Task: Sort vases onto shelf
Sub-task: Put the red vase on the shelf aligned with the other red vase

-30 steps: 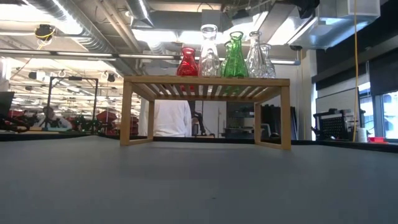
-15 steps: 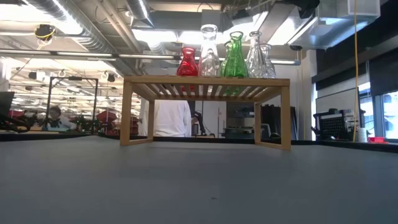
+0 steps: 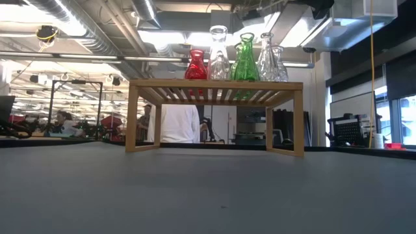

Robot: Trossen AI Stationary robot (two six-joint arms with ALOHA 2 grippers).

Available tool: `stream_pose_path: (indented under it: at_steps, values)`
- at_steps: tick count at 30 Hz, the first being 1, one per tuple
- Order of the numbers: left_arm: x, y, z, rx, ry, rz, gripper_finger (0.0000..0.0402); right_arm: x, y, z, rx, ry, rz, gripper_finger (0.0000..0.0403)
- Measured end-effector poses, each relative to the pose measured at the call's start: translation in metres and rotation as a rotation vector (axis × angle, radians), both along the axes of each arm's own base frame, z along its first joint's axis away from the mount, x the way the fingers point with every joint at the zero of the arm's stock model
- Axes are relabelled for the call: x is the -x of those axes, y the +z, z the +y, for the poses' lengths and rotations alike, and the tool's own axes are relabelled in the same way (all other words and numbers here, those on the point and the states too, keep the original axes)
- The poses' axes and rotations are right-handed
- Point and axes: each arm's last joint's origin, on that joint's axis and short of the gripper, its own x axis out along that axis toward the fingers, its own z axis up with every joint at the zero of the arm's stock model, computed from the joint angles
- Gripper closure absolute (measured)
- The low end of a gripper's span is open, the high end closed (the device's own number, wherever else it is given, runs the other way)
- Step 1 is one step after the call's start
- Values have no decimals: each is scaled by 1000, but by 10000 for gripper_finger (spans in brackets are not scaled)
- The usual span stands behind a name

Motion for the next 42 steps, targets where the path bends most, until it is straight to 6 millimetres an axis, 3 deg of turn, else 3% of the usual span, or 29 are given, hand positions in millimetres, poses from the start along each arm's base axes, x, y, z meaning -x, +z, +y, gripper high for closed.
stream_pose_path:
  at_steps: [5,12,19,24,33,42]
  values:
    - [1,-8,2,-3,-5,2,112,0,0,0,2,0,0,123]
    - [1,-9,3,-14,-9,-7,167,0,0,0,3,0,0,123]
    - [-5,2,-1,-18,-26,-75,167,0,0,0,4,0,0,123]
    - [-20,20,0,-41,-53,-107,161,0,0,0,3,0,0,123]
    - [-64,68,4,-86,-173,-248,160,-2,-1,2,-2,29,-4,129]
    - [-106,112,22,-189,-279,-363,159,-20,-8,17,47,216,-102,244]
